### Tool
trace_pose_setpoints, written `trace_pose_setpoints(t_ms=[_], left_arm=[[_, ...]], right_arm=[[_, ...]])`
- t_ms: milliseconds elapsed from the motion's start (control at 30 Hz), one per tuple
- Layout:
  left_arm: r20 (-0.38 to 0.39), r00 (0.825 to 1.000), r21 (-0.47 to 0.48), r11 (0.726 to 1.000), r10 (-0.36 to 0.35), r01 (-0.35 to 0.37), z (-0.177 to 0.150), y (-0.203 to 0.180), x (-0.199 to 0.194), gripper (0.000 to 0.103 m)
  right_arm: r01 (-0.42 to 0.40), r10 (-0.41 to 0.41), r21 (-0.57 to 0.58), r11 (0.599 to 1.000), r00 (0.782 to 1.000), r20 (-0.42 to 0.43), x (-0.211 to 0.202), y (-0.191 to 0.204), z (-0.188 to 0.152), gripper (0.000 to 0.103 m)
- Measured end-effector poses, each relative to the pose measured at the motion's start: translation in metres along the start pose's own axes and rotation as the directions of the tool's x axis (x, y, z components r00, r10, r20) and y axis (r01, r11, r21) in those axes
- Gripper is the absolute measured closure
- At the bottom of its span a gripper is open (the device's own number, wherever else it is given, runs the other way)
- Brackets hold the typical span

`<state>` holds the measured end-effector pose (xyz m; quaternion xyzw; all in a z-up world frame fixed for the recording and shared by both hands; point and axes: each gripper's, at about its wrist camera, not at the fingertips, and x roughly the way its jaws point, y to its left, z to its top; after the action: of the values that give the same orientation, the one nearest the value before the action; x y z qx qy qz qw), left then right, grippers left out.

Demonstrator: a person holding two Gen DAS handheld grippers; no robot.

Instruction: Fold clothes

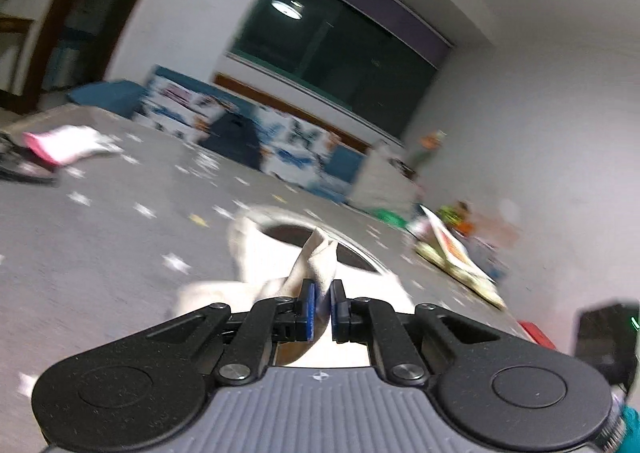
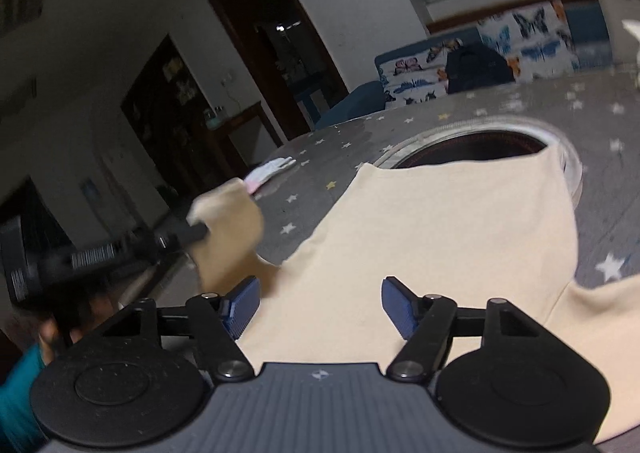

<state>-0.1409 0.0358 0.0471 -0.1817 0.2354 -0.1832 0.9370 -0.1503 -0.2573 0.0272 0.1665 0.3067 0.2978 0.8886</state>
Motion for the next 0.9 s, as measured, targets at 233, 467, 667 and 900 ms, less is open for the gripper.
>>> trace_pose_setpoints(t_ms=[233, 467, 667, 900], left_arm=[[-0.086, 0.989, 0.066, 0.99, -0.121, 0.127, -0.025, -0.039, 0.022, 0.095], [-0.137, 0.977, 0.125, 0.975, -0.164, 0.181, -0.04, -0.057, 0.036, 0.095], [-0.159, 0.971, 0.153, 0.967, -0.18, 0.204, -0.046, -0.062, 0.036, 0.094], [-0.18, 0.963, 0.189, 0.954, -0.201, 0.235, -0.05, -0.056, 0.024, 0.085]], right_arm=[[-0.067, 0.071, 0.146, 0.987, 0.997, -0.025, 0.015, -0.016, 0.0, 0.035], [-0.102, 0.125, 0.32, 0.942, 0.991, -0.051, 0.039, -0.033, -0.002, 0.037], [-0.101, 0.148, 0.367, 0.925, 0.984, -0.103, 0.061, -0.038, -0.006, 0.059], [-0.102, 0.139, 0.319, 0.942, 0.986, -0.095, 0.062, -0.031, -0.006, 0.092]])
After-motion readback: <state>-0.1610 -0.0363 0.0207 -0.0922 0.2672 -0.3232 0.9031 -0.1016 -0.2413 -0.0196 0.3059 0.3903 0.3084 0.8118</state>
